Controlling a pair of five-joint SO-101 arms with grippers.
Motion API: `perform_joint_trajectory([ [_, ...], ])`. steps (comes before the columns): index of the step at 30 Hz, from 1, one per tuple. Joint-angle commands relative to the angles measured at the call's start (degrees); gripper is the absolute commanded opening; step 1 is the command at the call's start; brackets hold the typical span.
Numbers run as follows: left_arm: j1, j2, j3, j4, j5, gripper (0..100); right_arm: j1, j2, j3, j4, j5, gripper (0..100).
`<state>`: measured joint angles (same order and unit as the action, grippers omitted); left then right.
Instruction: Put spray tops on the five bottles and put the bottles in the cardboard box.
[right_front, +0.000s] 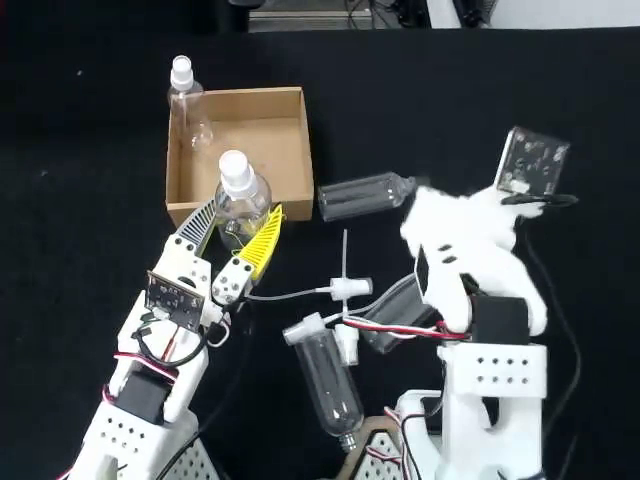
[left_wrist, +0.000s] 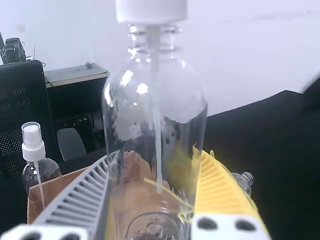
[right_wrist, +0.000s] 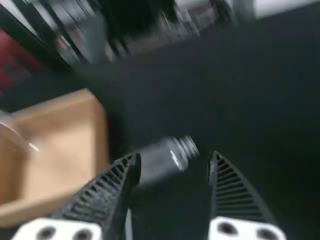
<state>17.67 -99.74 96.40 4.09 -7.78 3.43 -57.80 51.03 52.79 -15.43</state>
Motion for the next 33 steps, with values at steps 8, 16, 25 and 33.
perform_joint_trajectory([
  [8, -3.38, -1.23, 1.19, 14.95, 0.53, 3, 1.05, -1.19, 18.15, -16.79, -0.18, 19.8],
  [16, -12.7, -1.23, 1.19, 20.04, 0.44, 3, 1.05, -1.19, 19.38, -18.55, -0.18, 20.1],
  [25, -42.07, -0.7, 1.19, 10.81, 0.97, 3, 1.05, -1.19, 19.38, -18.55, -0.18, 20.1],
  [33, -53.93, -0.62, 1.19, -9.49, 0.97, 3, 1.05, -1.19, 19.38, -18.46, -0.18, 20.1],
])
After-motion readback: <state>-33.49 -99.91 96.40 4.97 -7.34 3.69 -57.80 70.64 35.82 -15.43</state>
